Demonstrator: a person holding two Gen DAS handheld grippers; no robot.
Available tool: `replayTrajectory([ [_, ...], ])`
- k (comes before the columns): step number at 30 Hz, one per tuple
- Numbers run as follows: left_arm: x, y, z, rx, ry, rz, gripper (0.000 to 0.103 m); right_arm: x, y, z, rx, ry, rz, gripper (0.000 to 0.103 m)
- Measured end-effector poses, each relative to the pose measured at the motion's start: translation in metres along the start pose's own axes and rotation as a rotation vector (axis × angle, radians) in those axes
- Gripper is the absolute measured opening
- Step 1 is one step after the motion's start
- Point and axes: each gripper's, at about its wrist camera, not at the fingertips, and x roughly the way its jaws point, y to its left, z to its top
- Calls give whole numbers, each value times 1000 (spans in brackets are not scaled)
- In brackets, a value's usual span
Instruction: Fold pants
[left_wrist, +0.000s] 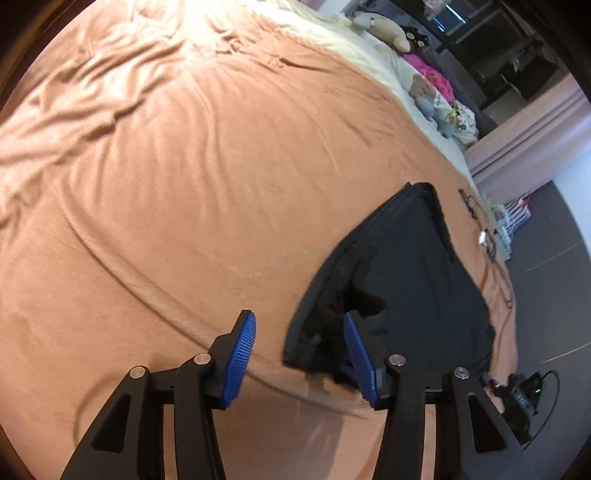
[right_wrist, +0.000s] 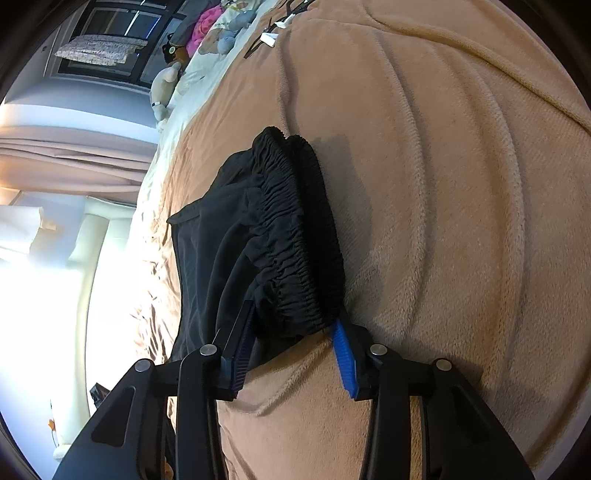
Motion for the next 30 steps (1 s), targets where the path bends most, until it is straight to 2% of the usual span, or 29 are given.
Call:
replayTrajectory([
  [3, 2, -4, 0, -20, -14, -66, 52, -1, -2, 0, 3, 4, 5, 38],
  [5, -3, -10, 1, -15, -59, -96, 55, 0, -2, 1, 3, 6, 6, 38],
  [6, -4, -14, 3, -9, -74, -107, 59, 0, -2, 1, 4, 6, 6, 38],
  [8, -2, -20, 4, 12, -73, -102, 79, 0, -3, 1, 8, 7, 7, 38],
  [9, 2, -22, 5, 23, -57, -80, 80, 0, -3, 1, 8, 8, 7, 38],
  [13, 26, -21, 3, 20, 49, -46, 78, 1, -2, 1, 6, 11, 12, 41],
  [16, 39, -12, -2, -22, 114, -68, 61, 0, -2, 1, 0, 11, 8, 41],
  [17, 43, -10, -4, -30, 134, -74, 61, 1, -2, 1, -2, 12, 7, 41],
  [21, 46, -8, -7, -35, 156, -62, 61, 2, 0, 0, -13, 17, 3, 41],
  [26, 41, -17, -7, 17, 159, 23, 60, 2, 2, -3, -24, 33, -9, 41],
  [30, 49, -14, -8, 36, 188, 36, 60, 1, 5, -4, -31, 39, -25, 41],
])
